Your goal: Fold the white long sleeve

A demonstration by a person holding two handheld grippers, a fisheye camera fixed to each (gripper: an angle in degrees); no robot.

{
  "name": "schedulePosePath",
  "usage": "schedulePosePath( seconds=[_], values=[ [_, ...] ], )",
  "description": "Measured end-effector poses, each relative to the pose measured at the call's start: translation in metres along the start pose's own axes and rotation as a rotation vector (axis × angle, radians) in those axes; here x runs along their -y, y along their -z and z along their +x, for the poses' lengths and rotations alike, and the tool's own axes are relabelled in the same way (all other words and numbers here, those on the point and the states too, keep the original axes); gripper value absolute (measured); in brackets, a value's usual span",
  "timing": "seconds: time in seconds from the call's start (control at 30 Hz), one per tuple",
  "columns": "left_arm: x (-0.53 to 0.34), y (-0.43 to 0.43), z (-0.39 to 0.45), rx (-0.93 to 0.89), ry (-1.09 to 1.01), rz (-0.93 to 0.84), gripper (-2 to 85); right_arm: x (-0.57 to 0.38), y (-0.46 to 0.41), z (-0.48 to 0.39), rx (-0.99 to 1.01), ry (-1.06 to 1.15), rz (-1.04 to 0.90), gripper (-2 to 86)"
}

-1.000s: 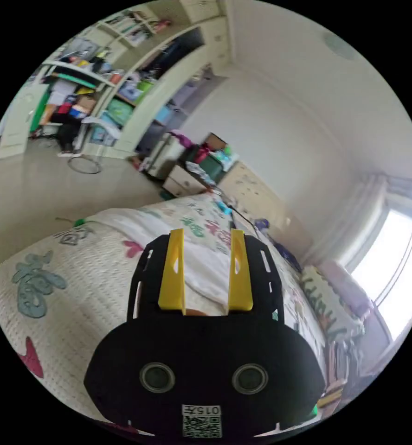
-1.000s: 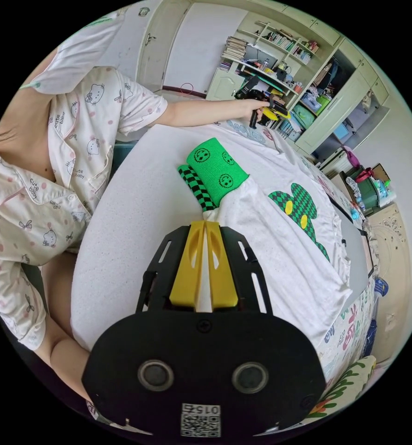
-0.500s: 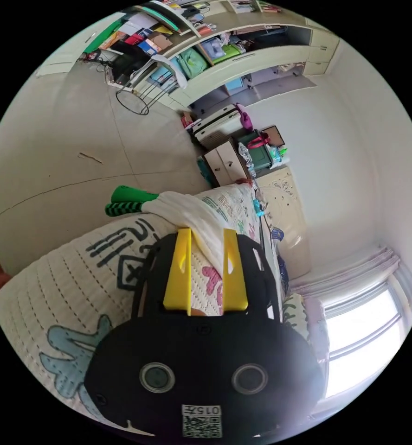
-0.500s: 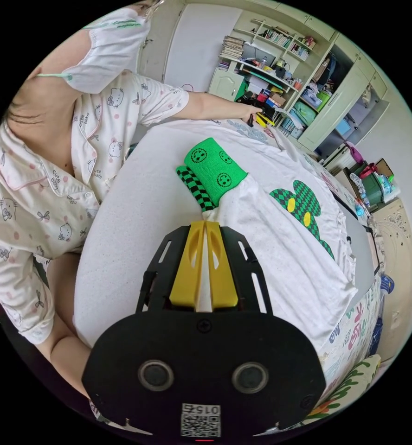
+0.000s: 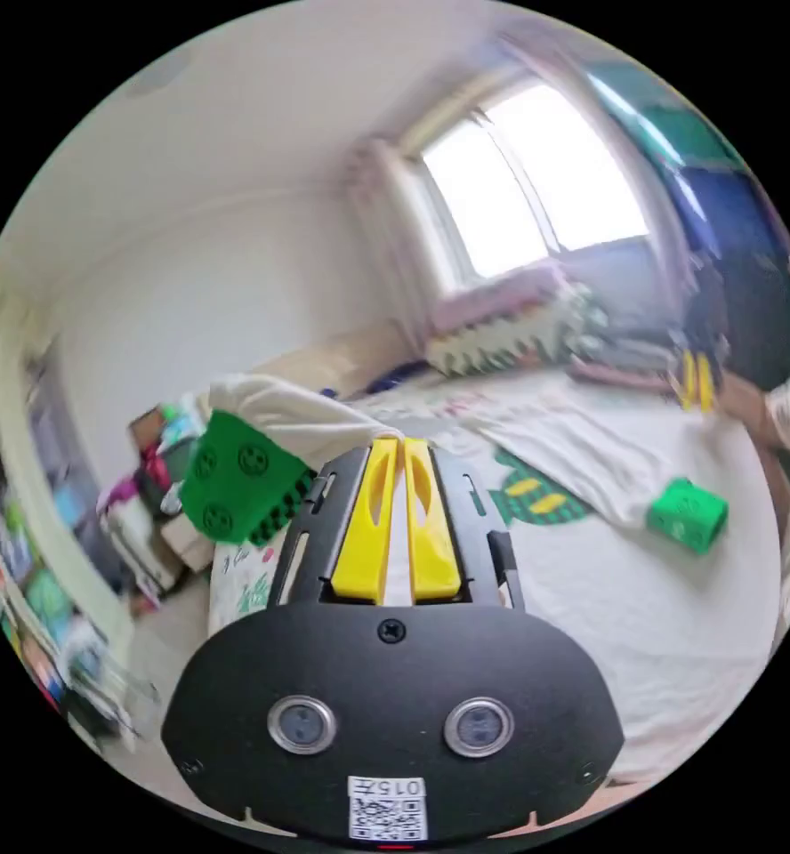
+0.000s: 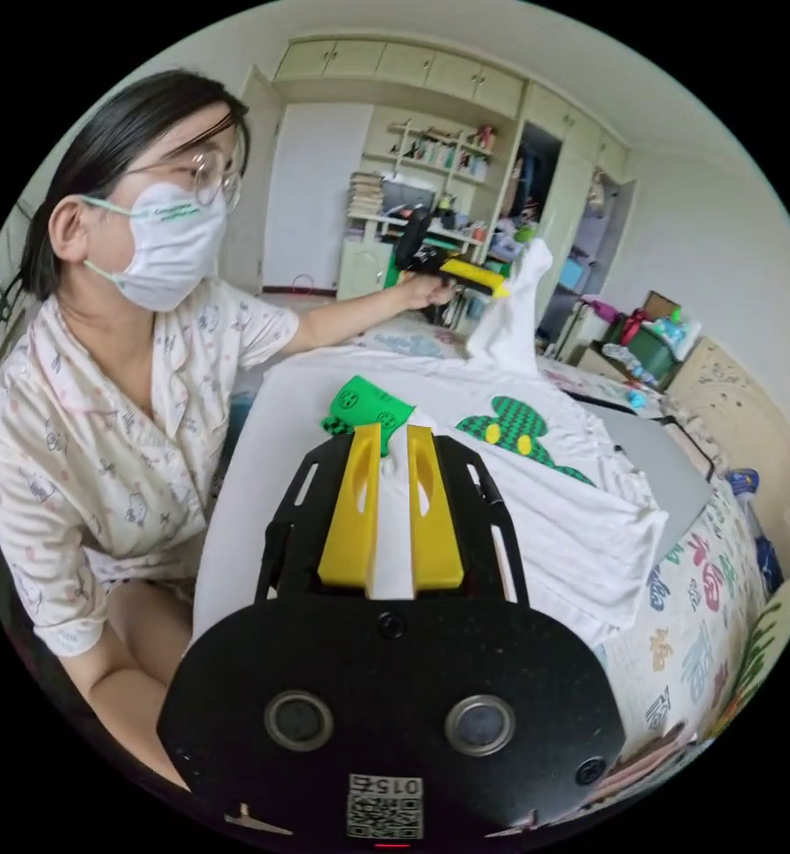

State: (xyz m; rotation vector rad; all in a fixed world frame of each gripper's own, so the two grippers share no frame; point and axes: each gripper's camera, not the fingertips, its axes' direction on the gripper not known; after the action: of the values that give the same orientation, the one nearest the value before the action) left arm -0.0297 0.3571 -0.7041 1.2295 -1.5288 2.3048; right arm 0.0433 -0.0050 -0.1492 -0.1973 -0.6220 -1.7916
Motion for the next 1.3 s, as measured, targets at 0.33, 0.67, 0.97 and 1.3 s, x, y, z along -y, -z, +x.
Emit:
schedulePosePath(
  seconds=[0.33,0.67,0.97,1.3],
  values=[
    [0.132,-0.147,0.208,-0.198,-0.283,-0.201,0.9,-0.026,-0.028,-0.029,-0.312,-0.180,-0.092,9.2],
    [0.190,-0.172,0.190,-0.287,-0.313,-0.206,8.3,0.016,-0.095,-0.102,-0.199,0.086,-0.260,8.4],
    [0.120,-0.240,0.069,-0.105,-0.088,-0.500,11.0,0.018,-0.056,-0.116,-0.244,-0.029,-0.221,-0.5],
    [0.090,-0.260,0.042,0.156,-0.043,-0.523,1.3,0.040,0.024,-0.153,-0.020,0.100,-0.130,-0.7]
  ],
)
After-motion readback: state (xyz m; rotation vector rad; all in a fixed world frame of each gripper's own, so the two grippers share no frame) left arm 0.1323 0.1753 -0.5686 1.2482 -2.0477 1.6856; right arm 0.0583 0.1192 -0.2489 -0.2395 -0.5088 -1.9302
